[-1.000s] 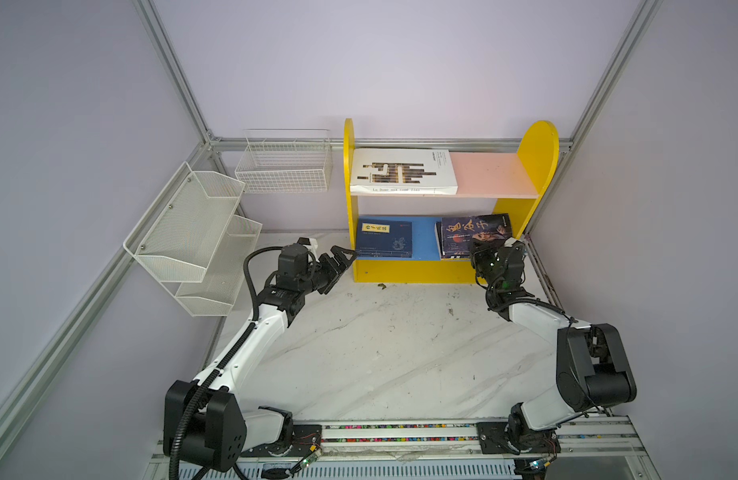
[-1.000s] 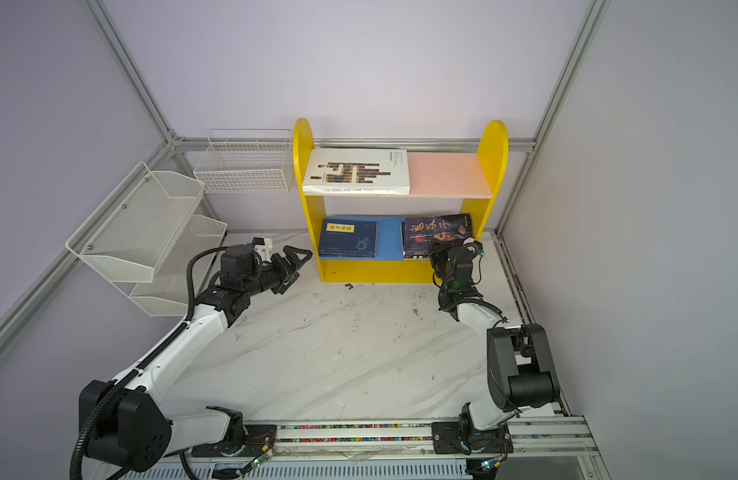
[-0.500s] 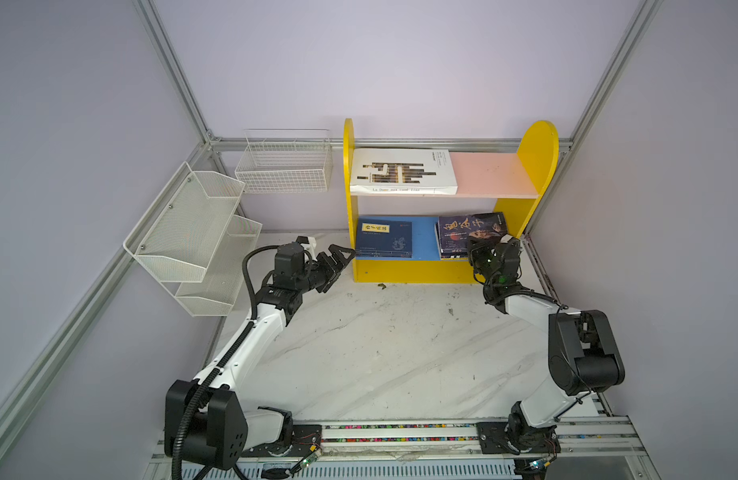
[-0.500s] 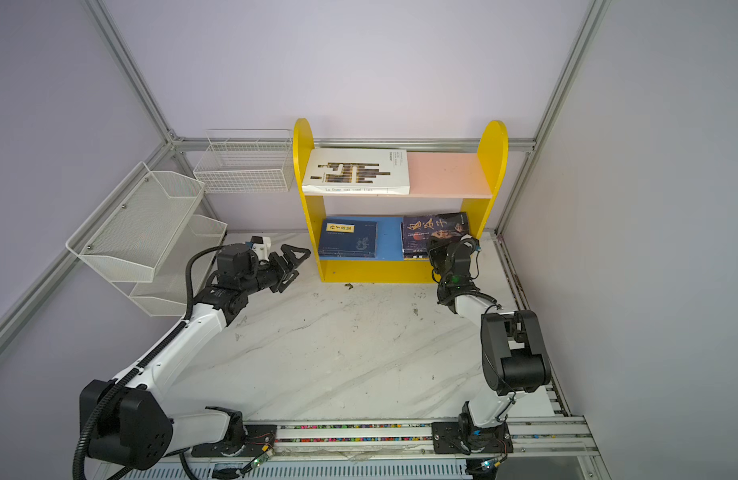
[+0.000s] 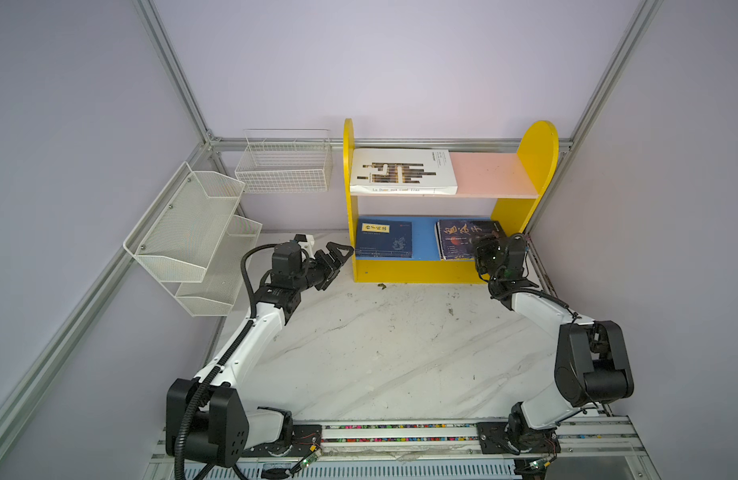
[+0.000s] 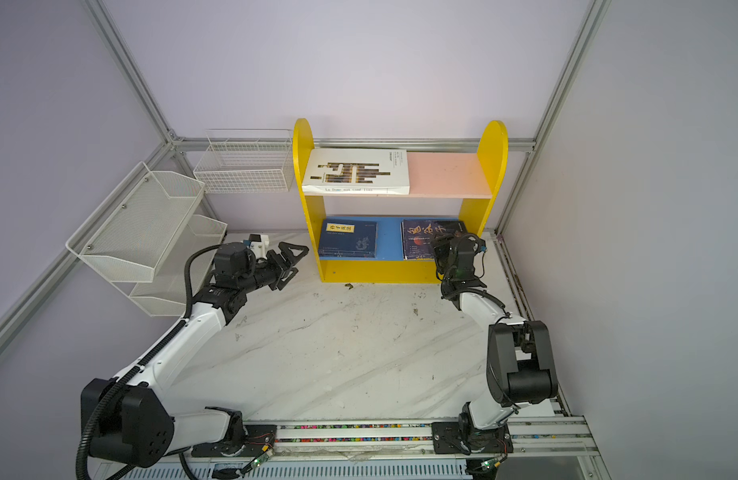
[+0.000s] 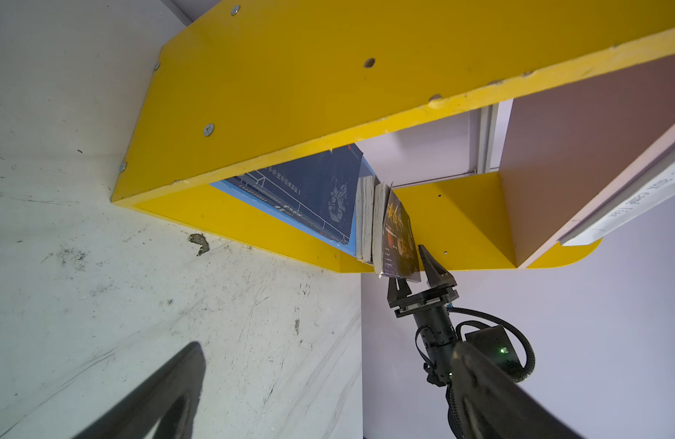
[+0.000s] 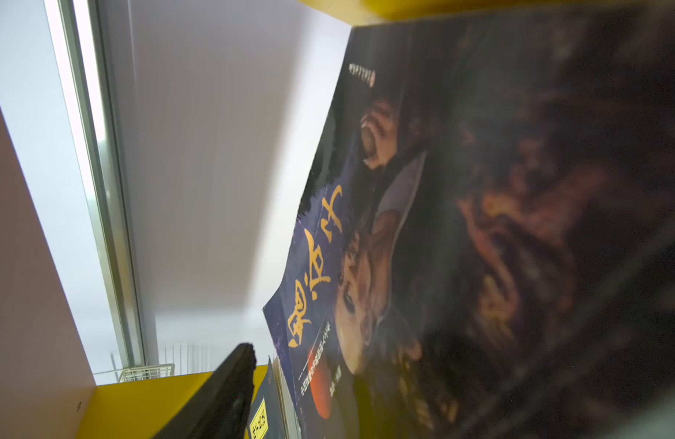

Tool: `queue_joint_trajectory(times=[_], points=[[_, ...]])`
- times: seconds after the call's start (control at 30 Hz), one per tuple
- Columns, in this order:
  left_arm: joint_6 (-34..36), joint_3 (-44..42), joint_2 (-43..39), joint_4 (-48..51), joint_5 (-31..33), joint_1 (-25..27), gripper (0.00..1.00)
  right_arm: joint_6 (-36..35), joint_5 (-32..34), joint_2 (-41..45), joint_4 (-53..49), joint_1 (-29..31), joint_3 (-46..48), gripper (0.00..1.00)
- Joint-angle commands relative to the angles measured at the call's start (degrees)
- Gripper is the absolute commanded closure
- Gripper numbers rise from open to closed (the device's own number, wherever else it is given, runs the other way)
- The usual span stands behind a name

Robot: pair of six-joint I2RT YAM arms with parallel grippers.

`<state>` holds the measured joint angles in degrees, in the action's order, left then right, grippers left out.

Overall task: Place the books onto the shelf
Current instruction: 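Push the purple book upright against the wolf-eye book with the right gripper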

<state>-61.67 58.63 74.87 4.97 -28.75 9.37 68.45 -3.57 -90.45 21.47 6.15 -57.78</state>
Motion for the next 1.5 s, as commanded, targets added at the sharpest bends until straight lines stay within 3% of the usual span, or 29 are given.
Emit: queue_joint_trajectory(times=[0.0,0.27,0.77,1.07,1.47], points=[[-0.7,2.6,-0.1,-3.3,-1.5,-0.5,0.00,-1.2,1.1,1.9,-8.3,-0.3,-2.7,0.28],[-0.9,1.5,-0.6,-3.7,-0.9,-0.5,0.00,-1.4,2.5,1.8,-14.8,-0.3,-4.3,0.33],[-1.7,1.7,0.7,-4.8,-0.6,-0.6,0.00,-1.1,1.2,-1.6,-12.8,-0.3,-5.3,0.76],[-2.2,2.4,2.0,-5.5,-1.0,-0.6,0.00,1.1,3.1,-2.4,-10.5,-0.3,-5.4,0.84],[-3.3,1.9,2.1,-5.8,-1.6,-0.5,0.00,9.7,4.2,-0.6,8.3,-0.3,4.5,0.86]])
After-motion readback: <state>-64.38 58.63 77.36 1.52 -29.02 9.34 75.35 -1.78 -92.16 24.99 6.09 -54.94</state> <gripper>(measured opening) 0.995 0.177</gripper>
